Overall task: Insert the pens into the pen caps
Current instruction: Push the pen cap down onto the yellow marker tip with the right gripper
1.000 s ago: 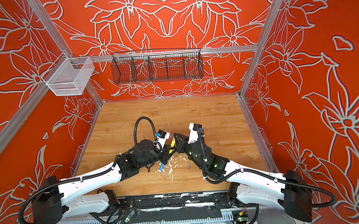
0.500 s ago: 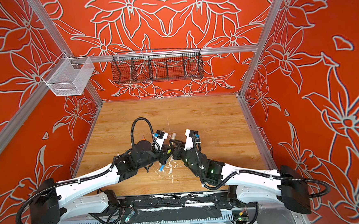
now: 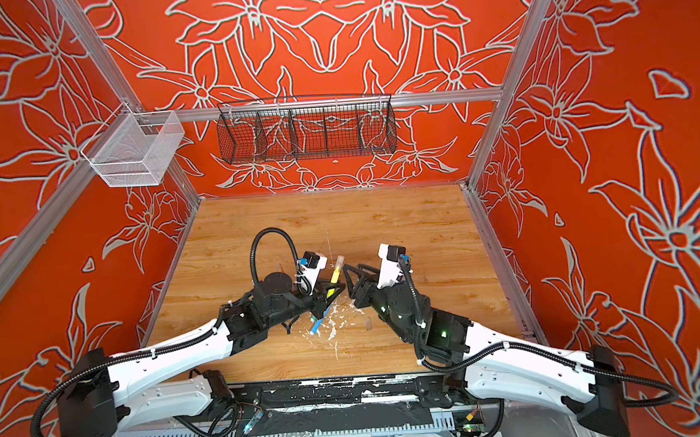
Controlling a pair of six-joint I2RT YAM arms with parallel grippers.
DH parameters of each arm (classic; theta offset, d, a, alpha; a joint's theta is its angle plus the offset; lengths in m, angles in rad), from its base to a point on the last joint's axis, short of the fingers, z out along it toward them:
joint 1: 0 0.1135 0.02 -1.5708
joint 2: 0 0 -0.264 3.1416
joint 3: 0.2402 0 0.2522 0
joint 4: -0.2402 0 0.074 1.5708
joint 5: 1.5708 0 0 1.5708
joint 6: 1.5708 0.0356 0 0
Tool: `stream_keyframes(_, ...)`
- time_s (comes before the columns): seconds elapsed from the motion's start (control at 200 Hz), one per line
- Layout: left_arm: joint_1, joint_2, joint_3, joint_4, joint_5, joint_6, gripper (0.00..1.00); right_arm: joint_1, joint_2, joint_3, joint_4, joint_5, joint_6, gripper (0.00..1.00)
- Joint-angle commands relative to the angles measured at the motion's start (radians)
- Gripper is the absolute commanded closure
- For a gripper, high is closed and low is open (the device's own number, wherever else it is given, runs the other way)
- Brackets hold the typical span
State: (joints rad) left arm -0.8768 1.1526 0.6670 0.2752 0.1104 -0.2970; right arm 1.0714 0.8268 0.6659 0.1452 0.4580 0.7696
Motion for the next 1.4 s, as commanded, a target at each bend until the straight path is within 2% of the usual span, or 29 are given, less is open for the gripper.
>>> stream_keyframes(0.0, 0.002, -0.018, -0.005, 0.054, 0.048, 0.021, 1.00, -0.072, 0.029, 0.066, -0.045, -0.152, -0.028, 0.52)
stream_keyframes(0.08, 0.001, -0.022, -0.010, 0.065, 0.068, 0.025, 1.00, -0.130, 0.061, 0.085, -0.026, -0.250, -0.014, 0.52)
stream_keyframes(0.285, 0.001, -0.028, -0.015, 0.070, 0.078, 0.032, 1.00, -0.195, 0.097, 0.058, 0.104, -0.374, -0.012, 0.51)
stream_keyframes(0.515, 0.001, -0.025, -0.014, 0.072, 0.089, 0.035, 1.00, -0.203, 0.144, 0.076, 0.125, -0.404, 0.012, 0.63)
stream_keyframes(0.761, 0.001, -0.030, -0.014, 0.068, 0.084, 0.039, 1.00, -0.202, 0.193, 0.091, 0.134, -0.426, 0.035, 0.70)
stream_keyframes(0.996, 0.001, -0.020, -0.010, 0.056, 0.051, 0.053, 1.00, -0.188, 0.198, 0.129, -0.005, -0.362, 0.062, 1.00)
stream_keyframes(1.261, 0.001, -0.025, 0.002, 0.018, -0.085, 0.085, 1.00, -0.074, 0.255, 0.150, -0.097, -0.174, 0.083, 1.00)
stream_keyframes(1.326, 0.003, -0.043, -0.006, 0.014, -0.099, 0.065, 1.00, -0.068, 0.276, 0.121, -0.032, -0.227, 0.078, 1.00)
stream_keyframes(1.396, 0.025, -0.067, -0.029, 0.062, -0.011, 0.023, 1.00, -0.068, 0.279, 0.012, 0.236, -0.319, 0.043, 1.00)
